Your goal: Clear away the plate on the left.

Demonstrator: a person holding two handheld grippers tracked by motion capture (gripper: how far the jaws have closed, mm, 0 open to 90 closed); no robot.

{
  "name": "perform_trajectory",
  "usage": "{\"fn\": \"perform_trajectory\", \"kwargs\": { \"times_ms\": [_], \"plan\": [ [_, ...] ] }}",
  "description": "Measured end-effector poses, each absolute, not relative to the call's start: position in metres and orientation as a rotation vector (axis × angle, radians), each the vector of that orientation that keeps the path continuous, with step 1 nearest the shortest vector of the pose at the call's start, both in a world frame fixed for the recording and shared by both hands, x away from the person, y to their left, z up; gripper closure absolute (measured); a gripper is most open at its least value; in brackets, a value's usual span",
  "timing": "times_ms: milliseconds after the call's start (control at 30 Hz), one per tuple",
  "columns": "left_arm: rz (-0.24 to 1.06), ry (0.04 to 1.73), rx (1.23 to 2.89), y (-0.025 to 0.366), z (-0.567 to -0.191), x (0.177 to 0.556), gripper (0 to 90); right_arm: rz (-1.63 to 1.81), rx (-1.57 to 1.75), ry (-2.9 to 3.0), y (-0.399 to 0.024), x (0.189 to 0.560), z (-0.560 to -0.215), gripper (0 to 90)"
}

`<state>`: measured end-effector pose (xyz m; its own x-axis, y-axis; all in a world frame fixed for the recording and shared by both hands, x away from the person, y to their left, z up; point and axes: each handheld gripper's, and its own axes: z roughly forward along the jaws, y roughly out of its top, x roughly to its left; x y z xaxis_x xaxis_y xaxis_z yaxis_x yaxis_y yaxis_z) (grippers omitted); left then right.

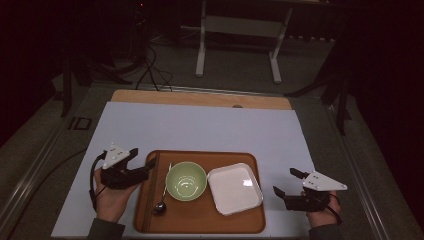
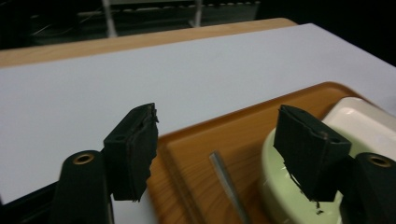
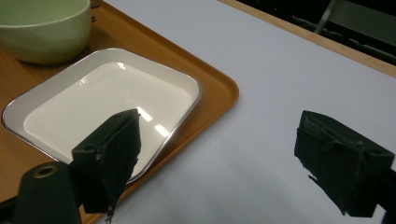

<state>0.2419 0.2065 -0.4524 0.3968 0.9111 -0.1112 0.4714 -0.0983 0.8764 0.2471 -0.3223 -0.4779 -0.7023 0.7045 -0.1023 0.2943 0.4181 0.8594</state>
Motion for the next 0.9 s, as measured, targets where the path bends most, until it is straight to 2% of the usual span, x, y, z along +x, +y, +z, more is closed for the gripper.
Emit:
{"fn": "perform_trajectory", "kwargs": {
  "times_ms": [533,900],
  "plan": [
    [0.652,1.334,1.698,0.262,-0.475,0.213,27.8,1.215,0.860,2.229,-0.323,0.247,-0.479,14.4],
    [0.667,1.415,1.669,0.297,-0.491,0.212,28.9,1.219,0.855,2.234,-0.323,0.247,-0.479,14.4]
  ]
}}
